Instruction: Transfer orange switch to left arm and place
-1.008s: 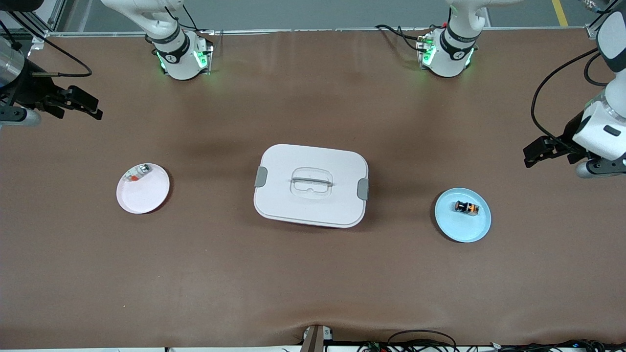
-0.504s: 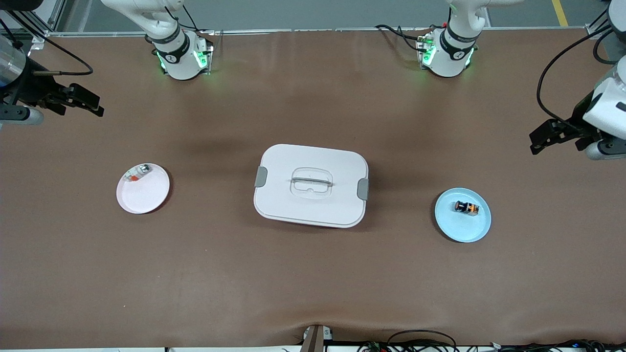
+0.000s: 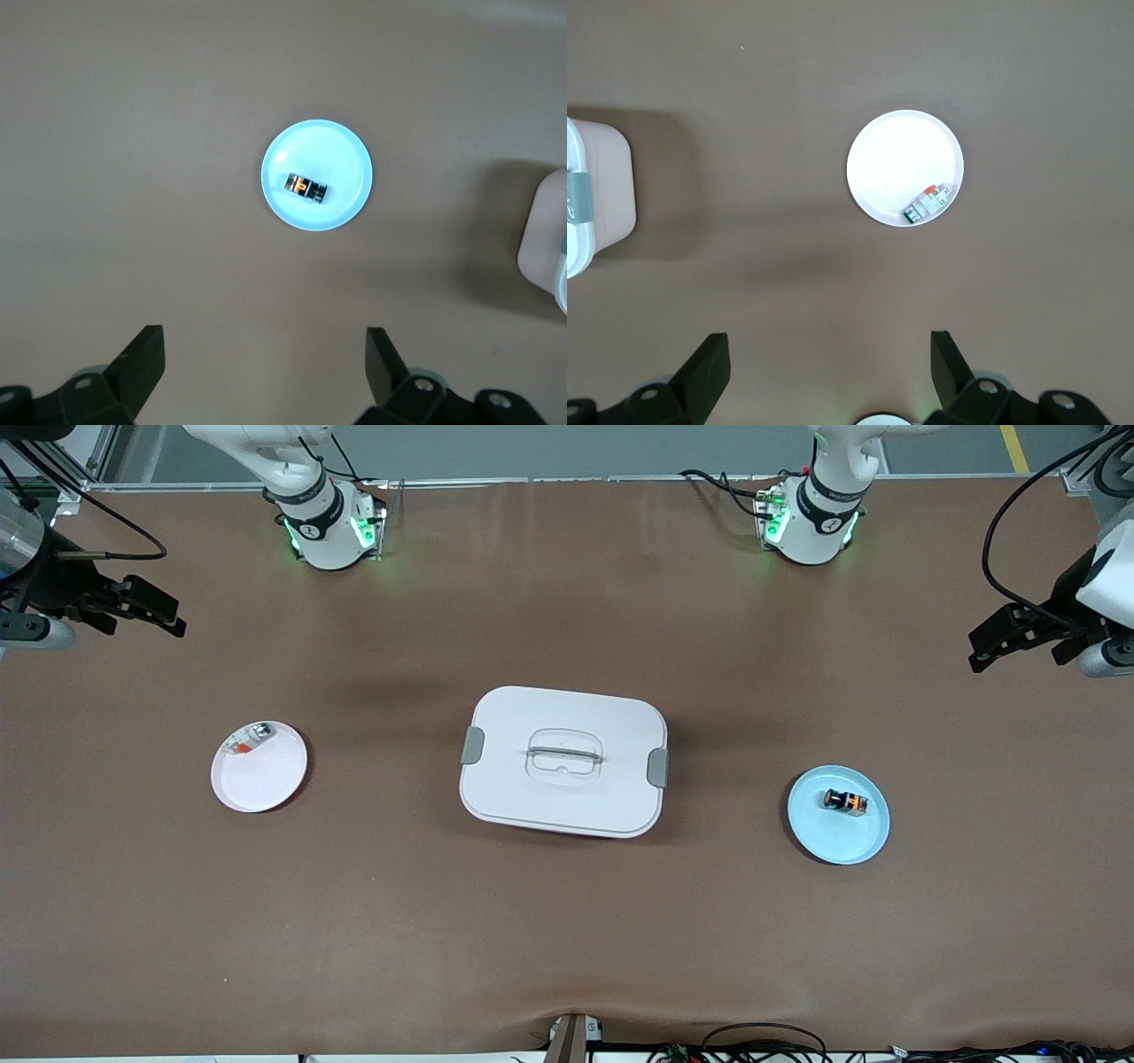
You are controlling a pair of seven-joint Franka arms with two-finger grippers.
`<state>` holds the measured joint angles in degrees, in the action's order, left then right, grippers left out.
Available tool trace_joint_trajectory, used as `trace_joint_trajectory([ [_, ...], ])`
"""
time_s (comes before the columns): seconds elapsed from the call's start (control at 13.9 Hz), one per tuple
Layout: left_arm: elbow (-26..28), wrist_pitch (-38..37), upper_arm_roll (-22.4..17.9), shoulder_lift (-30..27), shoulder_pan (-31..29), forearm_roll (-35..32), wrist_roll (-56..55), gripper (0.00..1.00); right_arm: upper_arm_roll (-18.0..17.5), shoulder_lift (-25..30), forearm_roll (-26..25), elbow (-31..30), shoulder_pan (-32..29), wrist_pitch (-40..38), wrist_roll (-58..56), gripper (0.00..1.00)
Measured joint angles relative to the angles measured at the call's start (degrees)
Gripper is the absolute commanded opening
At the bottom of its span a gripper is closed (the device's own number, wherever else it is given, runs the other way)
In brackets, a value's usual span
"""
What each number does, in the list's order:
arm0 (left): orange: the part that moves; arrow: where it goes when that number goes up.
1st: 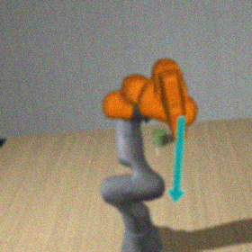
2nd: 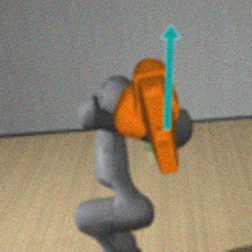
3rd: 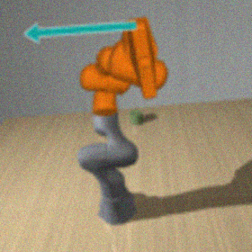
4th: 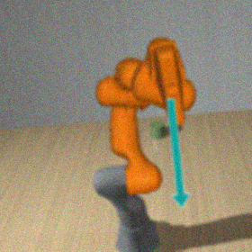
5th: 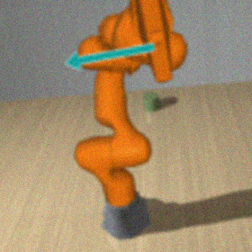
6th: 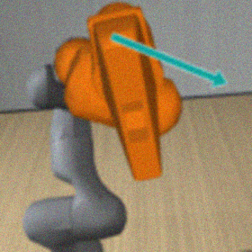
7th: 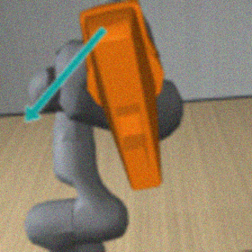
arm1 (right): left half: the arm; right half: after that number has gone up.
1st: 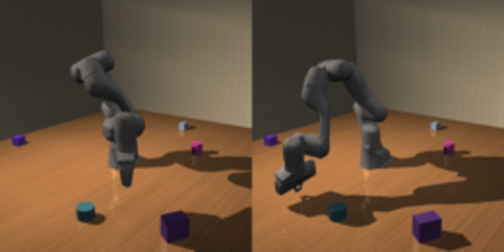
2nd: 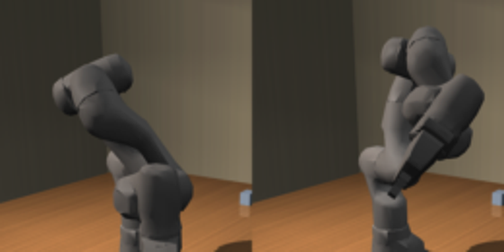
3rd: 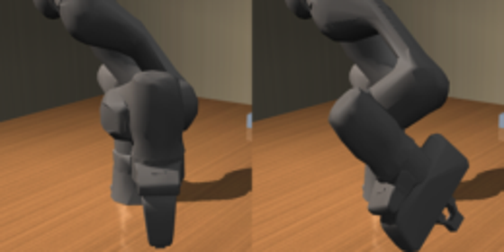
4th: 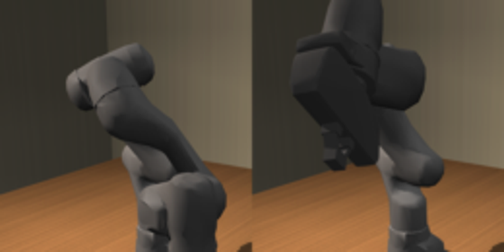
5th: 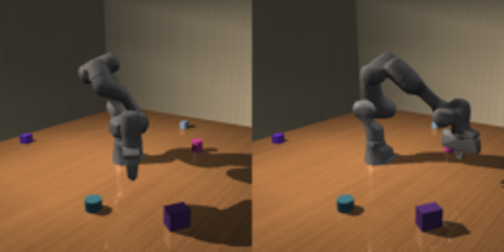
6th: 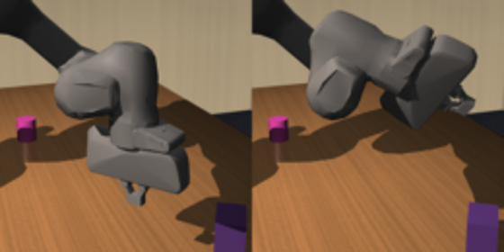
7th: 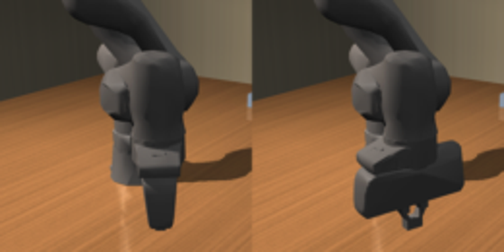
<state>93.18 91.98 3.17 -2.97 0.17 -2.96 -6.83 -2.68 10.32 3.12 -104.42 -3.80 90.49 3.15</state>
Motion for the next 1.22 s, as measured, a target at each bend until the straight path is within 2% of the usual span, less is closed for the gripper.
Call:
trace_joint_trajectory([
  [0.36, -1.49, -2.36, -0.04, -0.01, 0.0, 1.33, 2.27, 1.0, -0.12, 0.01, -2.15, 0.01, 0.0, 2.1, 0.31, 1.0],
  [1.22, -1.48, -2.42, -0.04, 1.84, 0.17, 1.7, 2.3, 1.0, -0.34, 0.02, -2.26, 0.02, 0.0, 2.38, 1.09, 1.0],
])
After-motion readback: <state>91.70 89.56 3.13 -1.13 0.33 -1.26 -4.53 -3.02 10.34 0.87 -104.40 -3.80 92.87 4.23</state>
